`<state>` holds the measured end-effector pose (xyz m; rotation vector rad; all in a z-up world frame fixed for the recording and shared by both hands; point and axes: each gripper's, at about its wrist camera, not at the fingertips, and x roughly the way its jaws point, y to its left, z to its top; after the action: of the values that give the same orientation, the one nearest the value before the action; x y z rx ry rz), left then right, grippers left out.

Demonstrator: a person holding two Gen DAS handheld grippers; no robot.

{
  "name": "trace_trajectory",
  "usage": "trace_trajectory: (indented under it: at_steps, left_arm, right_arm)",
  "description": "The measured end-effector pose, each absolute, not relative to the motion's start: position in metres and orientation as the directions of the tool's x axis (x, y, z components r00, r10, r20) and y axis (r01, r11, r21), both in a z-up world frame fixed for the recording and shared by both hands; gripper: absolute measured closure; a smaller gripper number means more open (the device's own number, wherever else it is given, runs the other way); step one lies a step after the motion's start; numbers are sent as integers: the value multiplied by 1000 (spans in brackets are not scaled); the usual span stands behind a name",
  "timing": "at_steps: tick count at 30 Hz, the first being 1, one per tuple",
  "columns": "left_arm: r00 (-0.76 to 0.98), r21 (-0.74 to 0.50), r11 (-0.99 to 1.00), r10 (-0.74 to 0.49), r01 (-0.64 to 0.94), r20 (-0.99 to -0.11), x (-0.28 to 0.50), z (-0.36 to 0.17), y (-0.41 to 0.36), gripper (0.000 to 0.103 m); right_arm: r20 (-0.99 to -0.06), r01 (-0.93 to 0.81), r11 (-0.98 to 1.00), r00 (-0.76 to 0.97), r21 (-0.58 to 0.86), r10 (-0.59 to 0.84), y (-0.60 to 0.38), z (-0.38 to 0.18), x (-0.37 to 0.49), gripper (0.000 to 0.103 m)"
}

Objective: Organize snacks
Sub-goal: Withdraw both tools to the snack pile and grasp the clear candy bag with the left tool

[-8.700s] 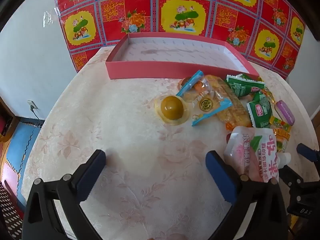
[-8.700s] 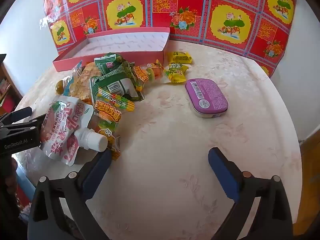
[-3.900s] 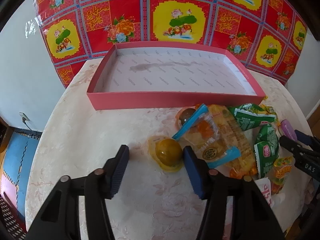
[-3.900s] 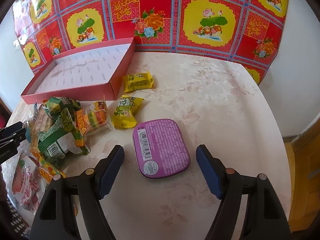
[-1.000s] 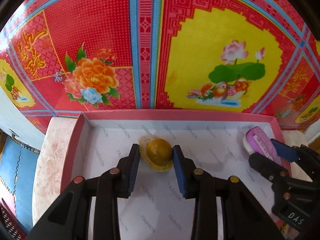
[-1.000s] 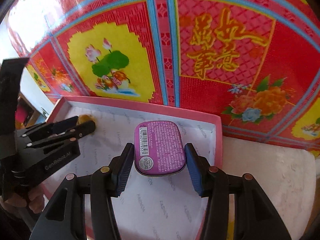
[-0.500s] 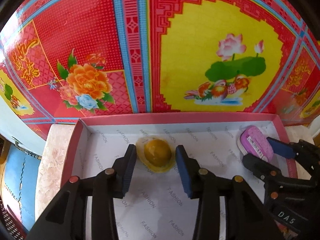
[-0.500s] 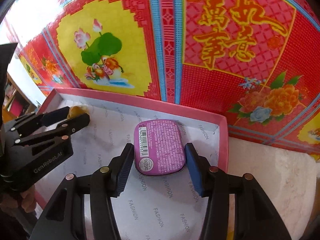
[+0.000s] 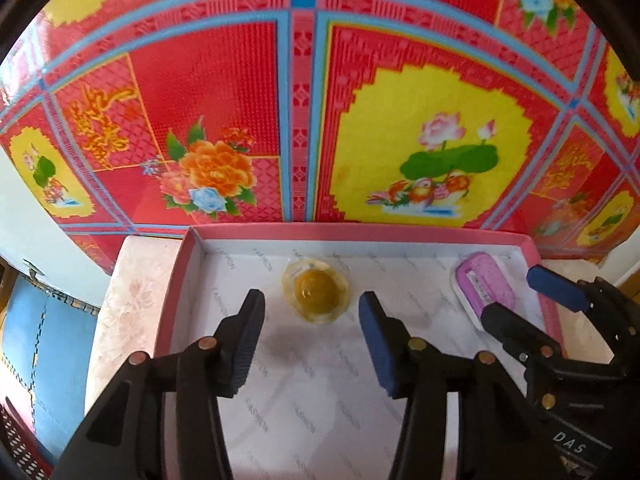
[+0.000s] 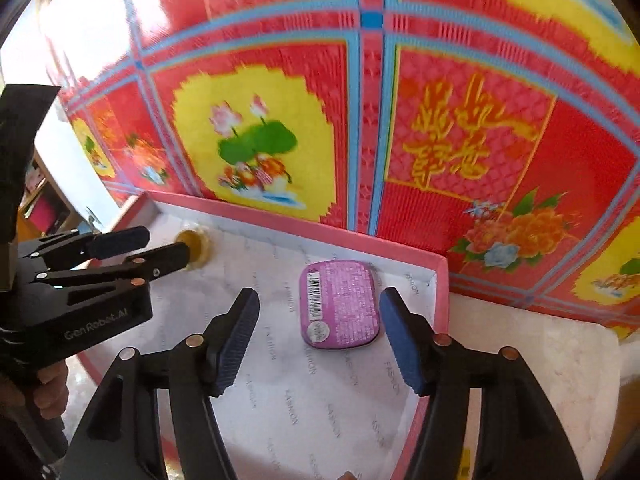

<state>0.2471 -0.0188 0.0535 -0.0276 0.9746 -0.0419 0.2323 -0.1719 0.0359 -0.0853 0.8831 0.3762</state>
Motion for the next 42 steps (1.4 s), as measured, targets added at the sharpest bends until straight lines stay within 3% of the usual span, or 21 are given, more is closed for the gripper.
trace_trajectory:
  at_steps: [20, 42]
  left_arm:
    - [607, -78, 997, -77, 26, -791, 150, 109, -16, 51]
    - [530, -160, 987, -127, -17, -838, 80, 64, -7, 51]
  right_arm:
    - [-731, -291, 950, 623, 115, 279, -218, 91, 139, 39]
    - [-766, -176, 973, 601, 151, 228, -264, 63, 55, 39]
